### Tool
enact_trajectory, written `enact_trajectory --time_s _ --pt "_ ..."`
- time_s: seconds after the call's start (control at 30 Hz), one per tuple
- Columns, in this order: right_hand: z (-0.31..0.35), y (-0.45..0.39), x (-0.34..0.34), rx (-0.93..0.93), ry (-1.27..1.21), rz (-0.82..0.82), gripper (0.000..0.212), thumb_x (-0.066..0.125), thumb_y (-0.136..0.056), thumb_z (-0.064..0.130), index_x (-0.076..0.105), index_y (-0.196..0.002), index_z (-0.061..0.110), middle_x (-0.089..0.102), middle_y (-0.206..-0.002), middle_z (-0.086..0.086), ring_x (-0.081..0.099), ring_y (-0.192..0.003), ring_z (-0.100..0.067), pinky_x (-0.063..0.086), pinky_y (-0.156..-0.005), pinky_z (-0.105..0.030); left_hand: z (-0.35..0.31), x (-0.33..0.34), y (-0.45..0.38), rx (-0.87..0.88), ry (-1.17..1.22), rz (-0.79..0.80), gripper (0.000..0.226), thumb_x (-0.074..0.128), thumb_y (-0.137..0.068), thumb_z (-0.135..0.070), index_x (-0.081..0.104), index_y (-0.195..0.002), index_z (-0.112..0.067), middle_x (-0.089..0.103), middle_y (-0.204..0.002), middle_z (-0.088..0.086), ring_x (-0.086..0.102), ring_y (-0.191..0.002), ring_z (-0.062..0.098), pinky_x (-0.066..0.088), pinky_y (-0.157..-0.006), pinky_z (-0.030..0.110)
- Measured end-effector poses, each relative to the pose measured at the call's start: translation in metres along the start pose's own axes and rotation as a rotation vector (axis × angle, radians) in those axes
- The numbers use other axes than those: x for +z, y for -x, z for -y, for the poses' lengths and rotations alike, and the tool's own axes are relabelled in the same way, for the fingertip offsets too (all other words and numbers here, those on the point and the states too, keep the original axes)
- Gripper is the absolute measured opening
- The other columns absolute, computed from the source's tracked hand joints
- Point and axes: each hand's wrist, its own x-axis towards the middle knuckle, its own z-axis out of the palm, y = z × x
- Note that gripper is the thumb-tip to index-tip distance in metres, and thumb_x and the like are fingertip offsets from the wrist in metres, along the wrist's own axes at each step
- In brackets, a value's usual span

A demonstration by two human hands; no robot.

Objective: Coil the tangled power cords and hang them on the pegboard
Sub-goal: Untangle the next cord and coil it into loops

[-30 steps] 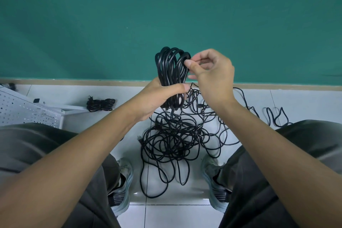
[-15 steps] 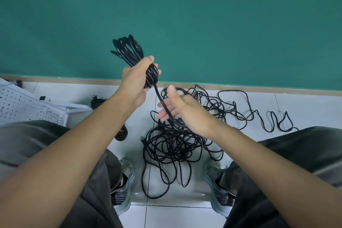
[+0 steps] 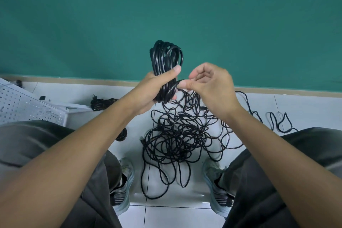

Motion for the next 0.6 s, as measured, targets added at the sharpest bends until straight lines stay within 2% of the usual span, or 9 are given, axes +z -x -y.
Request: enact_trajectory --time_s 0.07,0.13,0.17,0.23,0.33,0.4,0.5,0.6 --pt "-0.003 -0.003 0.000 -0.004 0.030 -0.022 0.041 0.092 -0.062 0.044 0.064 -0.080 0.019 0.065 -0.072 0.005 0.058 -0.065 -0.010 0.054 -0.068 -0.024 0.000 0.002 0.002 -0.037 0.038 0.077 0.058 0.074 -0.070 -0.071 0.065 -0.077 -0.014 0.057 -0.067 0.003 0.059 -0.058 0.015 0.051 -0.060 0.026" --pt "-0.006 -0.004 -0.001 -0.008 0.029 -0.017 0.043 0.089 -0.061 0.046 0.064 -0.080 0.018 0.064 -0.071 0.006 0.054 -0.064 -0.007 0.053 -0.066 -0.023 0.001 0.003 0.002 -0.068 0.083 0.178 0.060 0.088 -0.059 -0.069 0.071 -0.081 -0.016 0.052 -0.069 0.002 0.055 -0.059 0.014 0.050 -0.059 0.026" --pt "-0.007 -0.005 -0.002 -0.011 0.029 -0.008 0.039 0.091 -0.065 0.041 0.064 -0.081 0.017 0.064 -0.072 0.005 0.055 -0.064 -0.007 0.053 -0.067 -0.023 0.001 0.002 0.002 -0.077 0.084 0.232 0.055 0.093 -0.060 -0.058 0.072 -0.086 -0.015 0.051 -0.069 0.001 0.053 -0.060 0.014 0.050 -0.058 0.024" --pt "-0.009 -0.004 -0.001 -0.024 0.037 0.012 0.031 0.091 -0.072 0.025 0.063 -0.082 0.017 0.066 -0.073 0.004 0.061 -0.067 -0.012 0.055 -0.068 -0.024 0.000 0.001 0.003 -0.113 0.055 0.306 0.037 0.087 -0.069 -0.038 0.068 -0.088 -0.013 0.054 -0.067 -0.002 0.052 -0.061 0.013 0.049 -0.058 0.024" --pt "-0.012 -0.005 0.000 -0.022 0.015 0.037 0.027 0.086 -0.081 0.021 0.061 -0.087 0.016 0.069 -0.083 -0.002 0.068 -0.078 -0.017 0.057 -0.078 -0.025 0.000 -0.004 0.002 -0.140 0.112 0.352 0.033 0.077 -0.069 -0.037 0.060 -0.083 -0.013 0.055 -0.066 -0.004 0.053 -0.059 0.012 0.050 -0.061 0.023" --pt "-0.014 -0.008 -0.001 -0.005 -0.001 0.112 0.019 0.078 -0.090 0.016 0.059 -0.092 0.016 0.070 -0.088 -0.003 0.069 -0.084 -0.017 0.057 -0.087 -0.029 0.000 -0.008 0.000 -0.133 0.197 0.359 0.028 0.075 -0.069 -0.036 0.060 -0.079 -0.015 0.055 -0.066 -0.004 0.052 -0.059 0.012 0.050 -0.061 0.022" --pt "-0.020 -0.010 0.002 0.039 0.011 0.249 0.017 0.069 -0.096 0.008 0.058 -0.094 0.021 0.067 -0.086 0.005 0.064 -0.080 -0.010 0.054 -0.086 -0.026 -0.001 -0.013 -0.001 -0.105 0.340 0.399 0.037 0.084 -0.065 -0.029 0.060 -0.086 -0.011 0.056 -0.065 -0.003 0.054 -0.057 0.011 0.050 -0.058 0.021" --pt "-0.028 -0.013 0.005 0.041 0.149 0.163 0.014 0.073 -0.094 0.013 0.063 -0.089 0.022 0.068 -0.086 0.003 0.063 -0.075 -0.008 0.051 -0.078 -0.022 -0.004 -0.017 -0.003 -0.077 0.506 0.376 0.055 0.098 -0.052 -0.032 0.062 -0.087 -0.010 0.056 -0.067 -0.003 0.055 -0.059 0.010 0.052 -0.058 0.021"
